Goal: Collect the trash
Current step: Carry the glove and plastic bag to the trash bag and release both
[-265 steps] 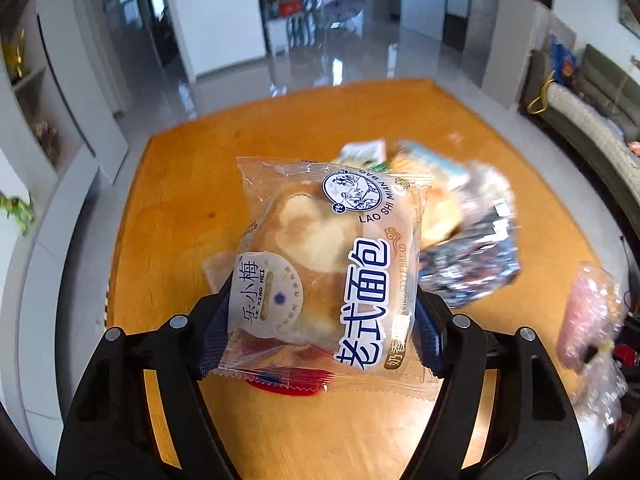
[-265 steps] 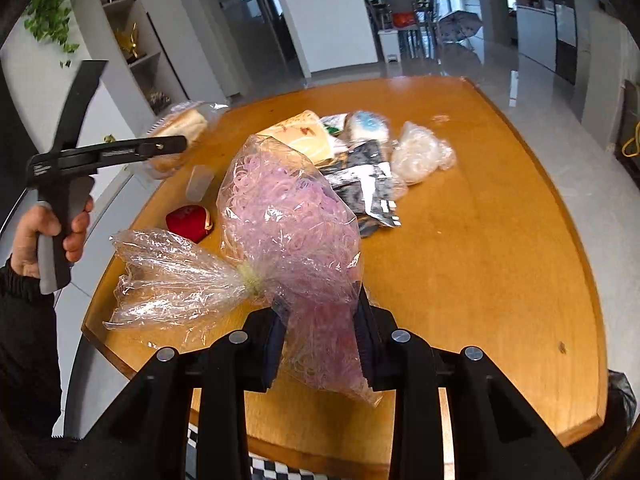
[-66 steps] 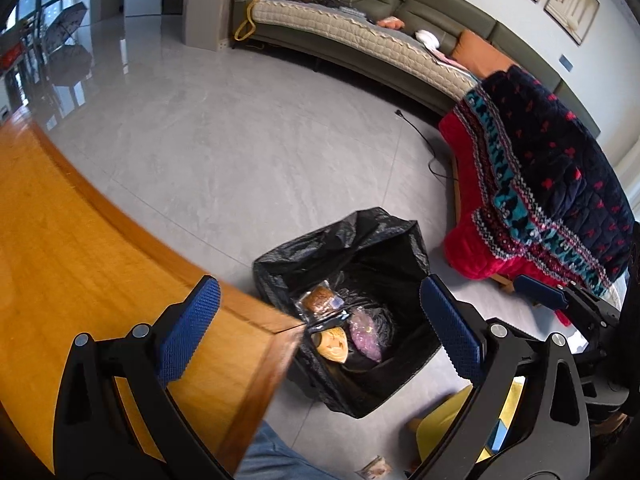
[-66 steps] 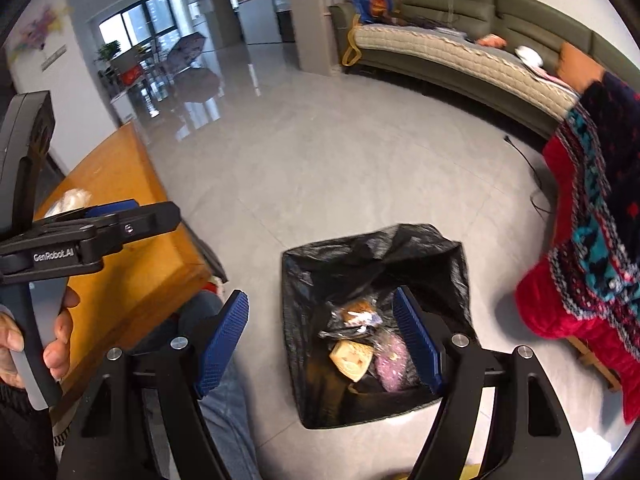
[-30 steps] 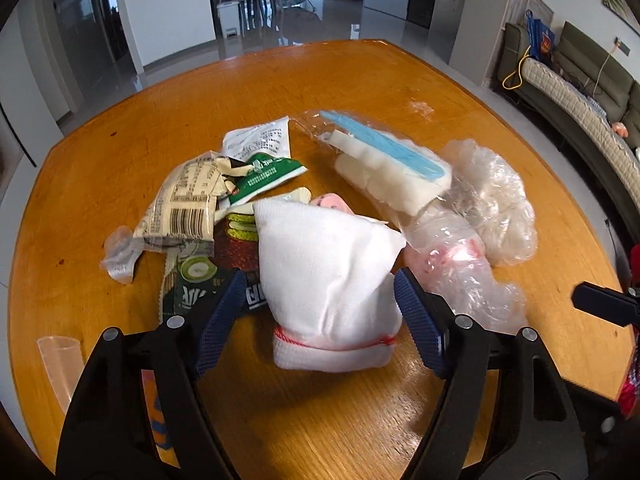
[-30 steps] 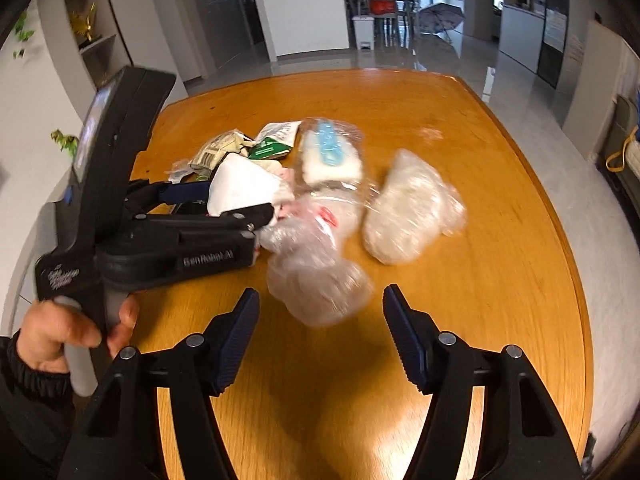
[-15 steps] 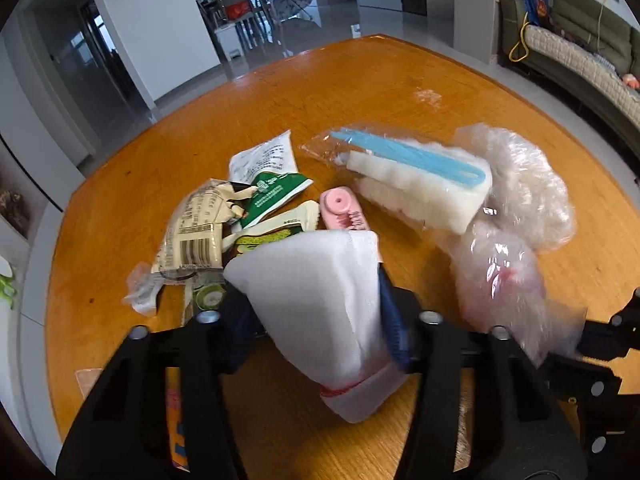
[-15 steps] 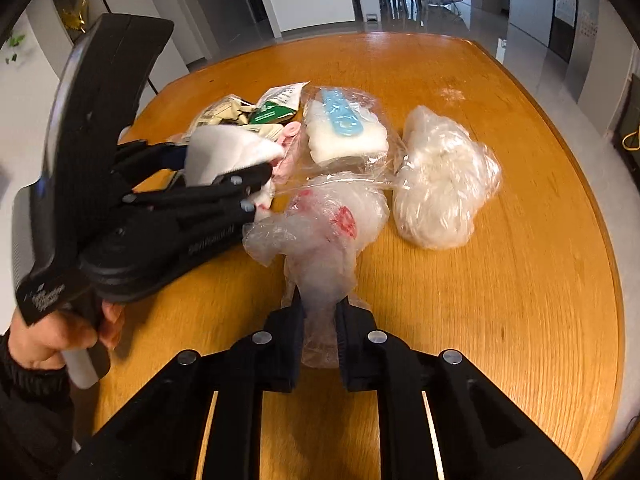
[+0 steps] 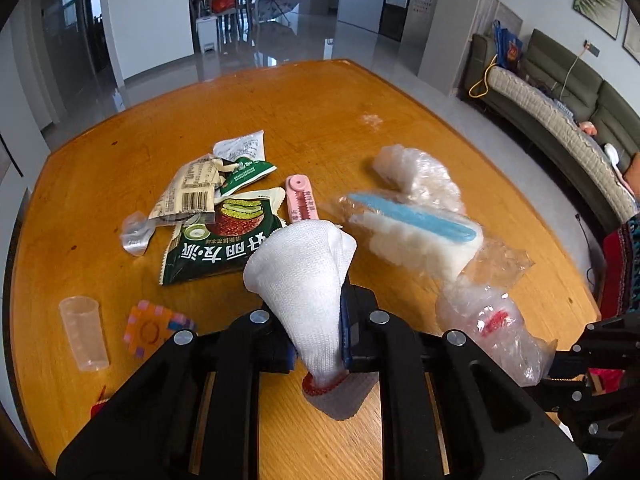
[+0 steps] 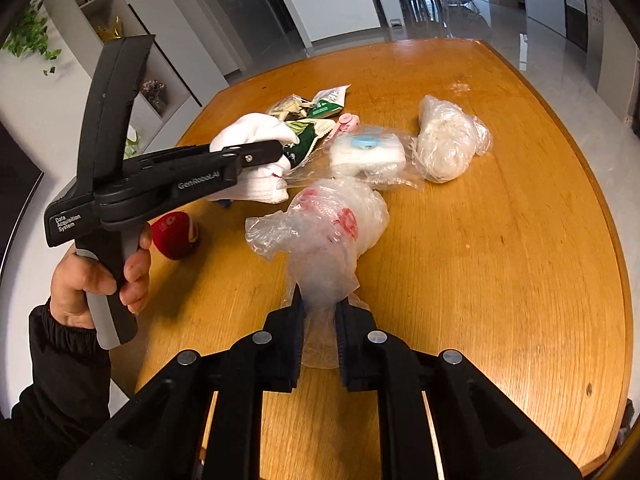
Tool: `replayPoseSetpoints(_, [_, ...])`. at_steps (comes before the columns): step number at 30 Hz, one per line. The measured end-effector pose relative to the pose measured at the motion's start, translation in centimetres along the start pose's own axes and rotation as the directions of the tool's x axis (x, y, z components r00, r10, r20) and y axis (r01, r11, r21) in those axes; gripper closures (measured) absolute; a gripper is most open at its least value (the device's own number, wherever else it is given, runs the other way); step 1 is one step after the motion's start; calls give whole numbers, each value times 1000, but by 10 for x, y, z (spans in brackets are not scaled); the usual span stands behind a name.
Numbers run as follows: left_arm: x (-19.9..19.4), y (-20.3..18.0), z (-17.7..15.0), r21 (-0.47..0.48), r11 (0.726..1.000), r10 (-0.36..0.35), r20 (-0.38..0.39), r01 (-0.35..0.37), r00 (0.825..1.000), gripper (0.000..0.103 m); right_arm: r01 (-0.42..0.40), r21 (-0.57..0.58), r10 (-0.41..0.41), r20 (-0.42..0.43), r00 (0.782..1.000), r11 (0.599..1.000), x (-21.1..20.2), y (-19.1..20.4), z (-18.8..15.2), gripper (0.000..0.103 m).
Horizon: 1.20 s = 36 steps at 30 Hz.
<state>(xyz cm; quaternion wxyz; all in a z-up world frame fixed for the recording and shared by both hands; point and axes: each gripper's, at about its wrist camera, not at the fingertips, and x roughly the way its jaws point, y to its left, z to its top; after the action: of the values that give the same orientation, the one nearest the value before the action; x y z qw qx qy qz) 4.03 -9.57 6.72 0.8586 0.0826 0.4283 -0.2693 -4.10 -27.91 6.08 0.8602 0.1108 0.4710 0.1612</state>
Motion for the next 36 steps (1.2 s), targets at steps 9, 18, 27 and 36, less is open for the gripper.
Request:
replayPoseSetpoints(9, [-39, -12, -3, -5, 998, -63, 65, 63, 996, 89, 24, -21, -25, -20, 999, 999, -4, 7, -21, 88])
replayPoseSetpoints(18, [-34, -73, -18, 79, 981, -178, 24, 176, 984, 89, 45, -21, -45, -43, 998, 999, 12, 6, -29, 88])
replayPoseSetpoints(27, [19, -101, -23, 111, 990, -77, -54, 83, 996, 89, 33, -35, -34, -38, 999, 999, 1, 4, -48, 88])
replayPoseSetpoints(36, [10, -82, -22, 31, 997, -68, -31, 69, 997, 89, 81, -1, -81, 29, 996, 997, -38, -18, -67, 88])
